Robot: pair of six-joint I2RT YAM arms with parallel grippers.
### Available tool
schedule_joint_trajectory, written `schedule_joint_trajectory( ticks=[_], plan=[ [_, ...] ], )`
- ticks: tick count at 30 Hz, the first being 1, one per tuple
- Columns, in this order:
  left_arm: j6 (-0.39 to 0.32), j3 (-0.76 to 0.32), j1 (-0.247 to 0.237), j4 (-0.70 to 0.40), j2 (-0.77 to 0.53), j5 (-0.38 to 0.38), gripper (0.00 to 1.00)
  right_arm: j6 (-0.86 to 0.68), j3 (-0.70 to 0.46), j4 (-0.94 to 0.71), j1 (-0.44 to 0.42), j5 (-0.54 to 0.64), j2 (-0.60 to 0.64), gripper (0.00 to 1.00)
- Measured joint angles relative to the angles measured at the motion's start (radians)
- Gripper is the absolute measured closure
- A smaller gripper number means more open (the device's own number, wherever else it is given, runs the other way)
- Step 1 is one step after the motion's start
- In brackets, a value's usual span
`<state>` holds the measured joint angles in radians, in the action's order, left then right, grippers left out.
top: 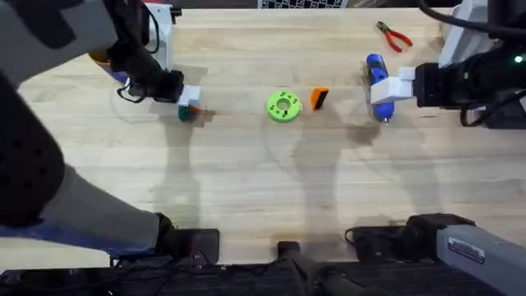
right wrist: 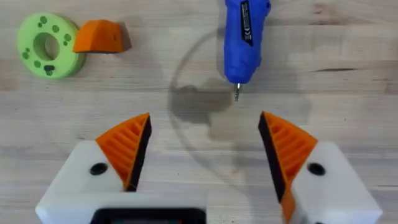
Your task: Pick up the gripper from the table and insert it into the empty holder that is missing its gripper. Then pick up a screw, insert it into the mounting hole, and use the screwdriver to tighten it. Finally, clean up the table by picking up the vegetable and placing it into the bucket.
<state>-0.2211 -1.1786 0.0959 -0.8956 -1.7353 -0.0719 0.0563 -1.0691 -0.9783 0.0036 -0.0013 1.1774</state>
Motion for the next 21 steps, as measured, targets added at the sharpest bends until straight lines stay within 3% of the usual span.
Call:
schedule_joint_trajectory(
  ticks=[4, 6, 8, 10, 21],
  plan=[
    [-0.001, 0.0, 0.0, 0.038, -0.046, -0.005, 0.199, 0.0, 0.0, 0.0, 0.0, 0.0, 0.0, 0.008],
    [0.0, 0.0, 0.0, 0.046, -0.062, -0.008, 0.406, 0.0, 0.0, 0.0, 0.0, 0.0, 0.0, 0.009],
    [0.0, -0.002, 0.0, 0.047, -0.072, -0.03, 0.728, 0.0, 0.0, 0.0, 0.0, 0.0, 0.0, 0.008],
    [-0.004, -0.005, -0.005, 0.049, -0.072, -0.034, 0.968, 0.0, 0.0, 0.0, 0.0, 0.0, 0.0, 0.008],
    [-0.003, -0.015, -0.005, 0.03, -0.072, -0.037, 0.99, 0.0, 0.0, -0.003, 0.0, 0.0, 0.0, 0.007]
  ],
)
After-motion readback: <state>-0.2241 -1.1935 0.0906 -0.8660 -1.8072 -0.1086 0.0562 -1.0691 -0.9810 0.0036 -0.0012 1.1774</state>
